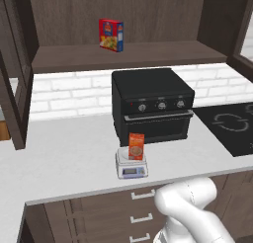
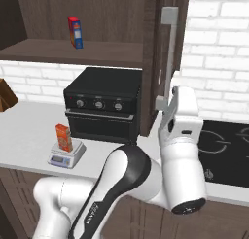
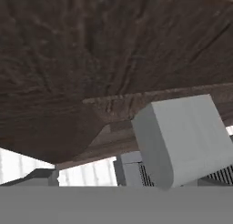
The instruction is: Pick the boxed food and place it on the digital scale for weighing, and close the cabinet.
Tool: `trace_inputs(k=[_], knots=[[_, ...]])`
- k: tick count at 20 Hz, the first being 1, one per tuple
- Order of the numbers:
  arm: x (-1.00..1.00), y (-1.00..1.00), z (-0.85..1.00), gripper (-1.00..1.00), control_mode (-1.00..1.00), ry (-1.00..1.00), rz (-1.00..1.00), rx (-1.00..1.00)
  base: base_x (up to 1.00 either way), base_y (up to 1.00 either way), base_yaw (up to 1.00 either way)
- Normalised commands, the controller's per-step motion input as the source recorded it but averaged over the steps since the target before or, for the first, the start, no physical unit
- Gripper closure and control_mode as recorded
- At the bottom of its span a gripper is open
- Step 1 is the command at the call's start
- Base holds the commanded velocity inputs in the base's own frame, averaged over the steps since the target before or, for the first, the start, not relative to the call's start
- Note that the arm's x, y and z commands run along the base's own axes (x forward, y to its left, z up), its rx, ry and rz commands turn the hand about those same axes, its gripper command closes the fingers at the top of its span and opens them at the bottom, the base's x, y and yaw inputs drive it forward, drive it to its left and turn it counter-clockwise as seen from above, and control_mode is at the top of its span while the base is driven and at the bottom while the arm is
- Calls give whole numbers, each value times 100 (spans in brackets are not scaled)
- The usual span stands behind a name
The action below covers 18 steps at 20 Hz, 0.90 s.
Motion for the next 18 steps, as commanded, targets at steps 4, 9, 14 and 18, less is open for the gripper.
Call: trace_inputs(k=[4, 9, 14, 18], knots=[[2, 100, 8, -100, -100, -7, 5, 0, 0, 0, 0], [48, 100, 13, -100, -100, -7, 4, 0, 0, 0, 0], [82, 100, 38, -100, -100, -11, 1, 0, 0, 0, 0], [81, 100, 38, -100, -100, -17, 0, 0, 0, 0, 0]])
